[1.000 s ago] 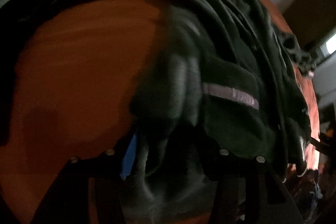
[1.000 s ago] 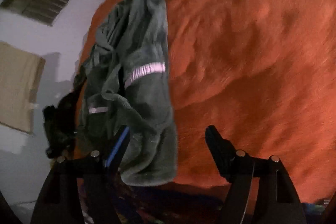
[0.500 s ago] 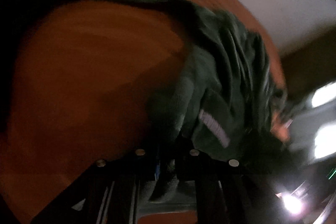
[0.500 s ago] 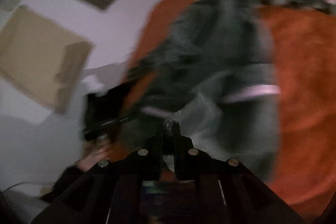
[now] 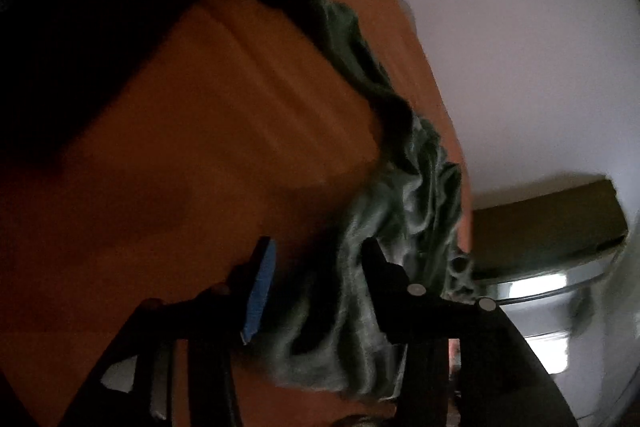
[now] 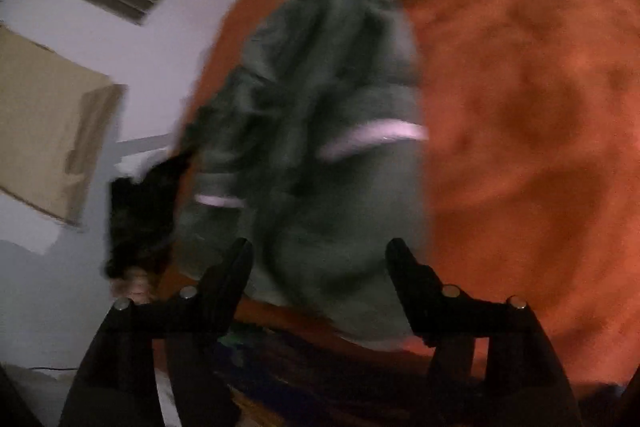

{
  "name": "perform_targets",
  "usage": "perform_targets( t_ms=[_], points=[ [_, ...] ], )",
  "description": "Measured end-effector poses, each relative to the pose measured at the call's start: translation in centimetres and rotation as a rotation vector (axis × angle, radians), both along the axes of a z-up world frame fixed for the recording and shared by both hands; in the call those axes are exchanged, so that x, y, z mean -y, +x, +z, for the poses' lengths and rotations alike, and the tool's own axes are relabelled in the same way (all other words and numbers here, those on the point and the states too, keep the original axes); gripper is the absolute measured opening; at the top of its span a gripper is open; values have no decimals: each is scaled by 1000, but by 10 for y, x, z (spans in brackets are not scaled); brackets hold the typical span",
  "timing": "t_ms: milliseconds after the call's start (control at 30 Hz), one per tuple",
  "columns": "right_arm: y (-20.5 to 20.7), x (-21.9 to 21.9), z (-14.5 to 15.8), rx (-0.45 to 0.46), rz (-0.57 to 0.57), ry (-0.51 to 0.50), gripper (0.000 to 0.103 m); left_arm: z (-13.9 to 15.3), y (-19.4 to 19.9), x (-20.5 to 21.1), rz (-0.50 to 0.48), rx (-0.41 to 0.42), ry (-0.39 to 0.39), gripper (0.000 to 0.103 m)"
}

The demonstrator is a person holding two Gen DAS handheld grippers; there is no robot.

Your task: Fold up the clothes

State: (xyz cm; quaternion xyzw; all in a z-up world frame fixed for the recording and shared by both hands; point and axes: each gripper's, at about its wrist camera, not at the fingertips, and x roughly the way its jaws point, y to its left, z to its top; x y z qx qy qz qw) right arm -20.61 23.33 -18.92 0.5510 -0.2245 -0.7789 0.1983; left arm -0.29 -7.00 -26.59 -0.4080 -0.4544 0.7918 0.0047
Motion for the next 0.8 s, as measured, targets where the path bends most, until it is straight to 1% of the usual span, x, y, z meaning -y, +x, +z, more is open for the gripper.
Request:
perform_targets(
  t_ms=[67, 100, 167, 200, 233, 300, 333, 400, 467, 500, 533, 567, 600, 633, 700, 733, 800],
  points=[
    [11, 3, -17, 43, 53, 115, 68, 5, 15, -7, -47, 22, -171, 48],
    [17, 5, -26, 64, 79, 172, 68, 4, 16, -18, -73, 32, -237, 48],
    [28, 8, -43, 107, 132, 287, 68, 1, 32, -20, -119, 56, -319, 49],
    [31, 14, -53, 139, 160, 285, 68, -1, 40, -21, -140, 67, -355, 50],
    [31, 21, -57, 140, 166, 289, 69, -5, 45, -23, -138, 77, -359, 50],
    [28, 33, -61, 111, 158, 325, 69, -12, 55, -29, -136, 95, -368, 50],
    [26, 39, -63, 96, 154, 343, 69, -16, 51, -39, -144, 96, -380, 50],
    [23, 36, -55, 62, 94, 305, 64, -18, 48, -53, -157, 90, -423, 50],
    [20, 30, -45, 28, 26, 254, 30, -18, 44, -65, -167, 86, -463, 51],
    [19, 27, -40, 10, -8, 228, 25, -19, 42, -69, -169, 87, -483, 51],
    [17, 24, -36, -7, -42, 202, 16, -19, 40, -74, -169, 88, -502, 52],
    [16, 21, -31, -24, -76, 177, 13, -19, 37, -78, -158, 86, -521, 59],
    [14, 18, -26, -41, -110, 151, 13, -18, 33, -83, -147, 83, -531, 67],
    [13, 15, -21, -58, -144, 125, 13, -18, 29, -88, -143, 78, -532, 69],
    [10, 10, -11, -93, -212, 73, 12, -18, 22, -97, -135, 69, -535, 70],
    [8, 10, -9, -81, -217, 52, 12, -18, 18, -101, -131, 64, -538, 70],
    [5, 12, -19, -7, -215, 6, 13, -13, 13, -109, -108, 49, -571, 70]
  ],
)
